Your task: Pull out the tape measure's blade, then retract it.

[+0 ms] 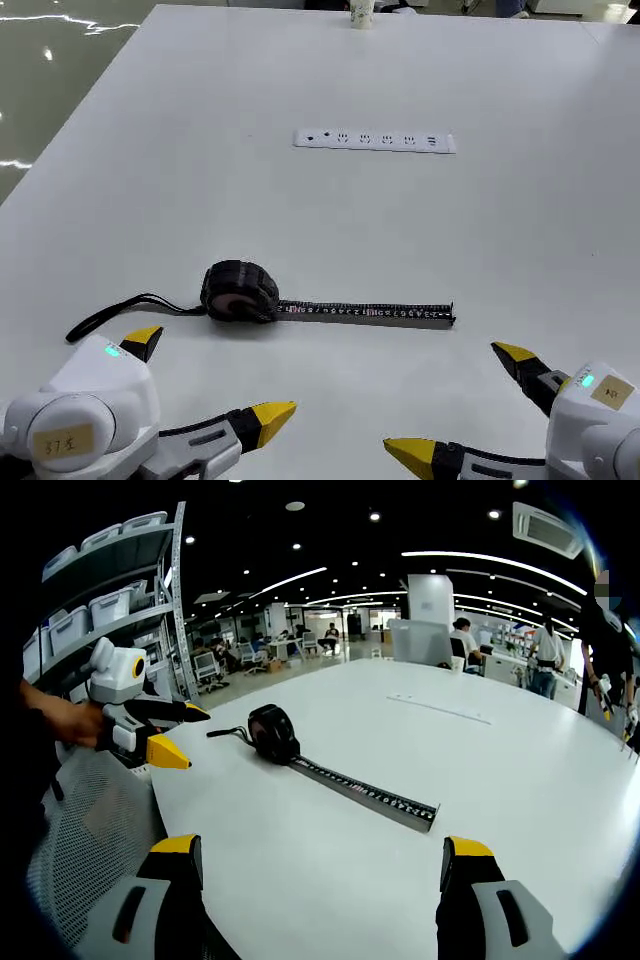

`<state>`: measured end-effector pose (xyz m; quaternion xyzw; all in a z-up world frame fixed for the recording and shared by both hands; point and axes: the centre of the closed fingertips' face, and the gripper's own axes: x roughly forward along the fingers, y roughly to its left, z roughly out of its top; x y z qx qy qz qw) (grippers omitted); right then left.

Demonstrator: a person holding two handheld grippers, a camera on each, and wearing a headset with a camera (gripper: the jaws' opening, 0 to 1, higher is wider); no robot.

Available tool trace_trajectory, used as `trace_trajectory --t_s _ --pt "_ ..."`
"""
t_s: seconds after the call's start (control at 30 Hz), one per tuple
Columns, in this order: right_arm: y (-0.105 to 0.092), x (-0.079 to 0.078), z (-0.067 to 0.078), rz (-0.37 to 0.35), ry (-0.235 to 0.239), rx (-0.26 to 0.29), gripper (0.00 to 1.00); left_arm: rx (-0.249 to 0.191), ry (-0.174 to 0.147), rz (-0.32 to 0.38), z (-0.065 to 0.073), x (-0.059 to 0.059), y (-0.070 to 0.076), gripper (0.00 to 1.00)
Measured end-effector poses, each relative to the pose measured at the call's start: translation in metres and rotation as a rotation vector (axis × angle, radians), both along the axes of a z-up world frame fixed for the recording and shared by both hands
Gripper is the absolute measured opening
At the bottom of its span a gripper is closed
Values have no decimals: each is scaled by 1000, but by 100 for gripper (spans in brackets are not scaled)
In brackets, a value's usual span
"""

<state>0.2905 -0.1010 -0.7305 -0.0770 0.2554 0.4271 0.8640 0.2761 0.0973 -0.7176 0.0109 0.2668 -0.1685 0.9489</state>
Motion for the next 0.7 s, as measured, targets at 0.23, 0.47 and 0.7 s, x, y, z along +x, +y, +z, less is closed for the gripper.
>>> trace_trajectory --t_s 0.23,0.47,0.7 --pt "-6 7 -5 30 17 -13 99 10 7 13 -2 10 1 99" --pt "-11 12 -11 88 29 -38 97 19 18 16 -5 18 1 99" --pt "-15 20 -17 145 28 -78 95 22 19 24 -6 29 2 99"
